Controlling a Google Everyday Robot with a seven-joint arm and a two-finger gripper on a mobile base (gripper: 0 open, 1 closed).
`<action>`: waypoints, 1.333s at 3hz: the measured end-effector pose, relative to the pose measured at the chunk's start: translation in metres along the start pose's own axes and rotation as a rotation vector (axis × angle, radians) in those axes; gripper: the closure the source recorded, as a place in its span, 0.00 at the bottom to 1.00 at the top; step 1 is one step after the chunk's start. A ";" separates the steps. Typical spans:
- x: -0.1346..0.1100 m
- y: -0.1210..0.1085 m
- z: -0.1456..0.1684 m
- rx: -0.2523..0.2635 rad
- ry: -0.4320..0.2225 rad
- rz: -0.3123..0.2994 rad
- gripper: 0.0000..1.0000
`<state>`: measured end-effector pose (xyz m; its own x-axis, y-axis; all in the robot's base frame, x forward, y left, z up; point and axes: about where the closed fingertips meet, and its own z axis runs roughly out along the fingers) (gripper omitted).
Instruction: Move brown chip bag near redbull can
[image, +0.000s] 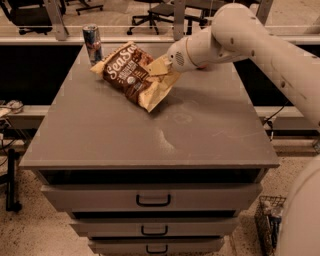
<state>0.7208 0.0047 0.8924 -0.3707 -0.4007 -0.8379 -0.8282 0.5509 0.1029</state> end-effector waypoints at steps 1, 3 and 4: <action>-0.016 -0.002 0.011 0.042 0.026 -0.039 1.00; -0.026 -0.010 0.032 0.059 0.043 -0.050 1.00; -0.025 -0.009 0.045 0.038 0.046 -0.043 1.00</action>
Offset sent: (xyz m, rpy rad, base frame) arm 0.0371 0.0221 0.0073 -0.0951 -0.0490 -0.0449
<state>0.7562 0.0425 0.8882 -0.3552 -0.4574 -0.8152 -0.8276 0.5593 0.0468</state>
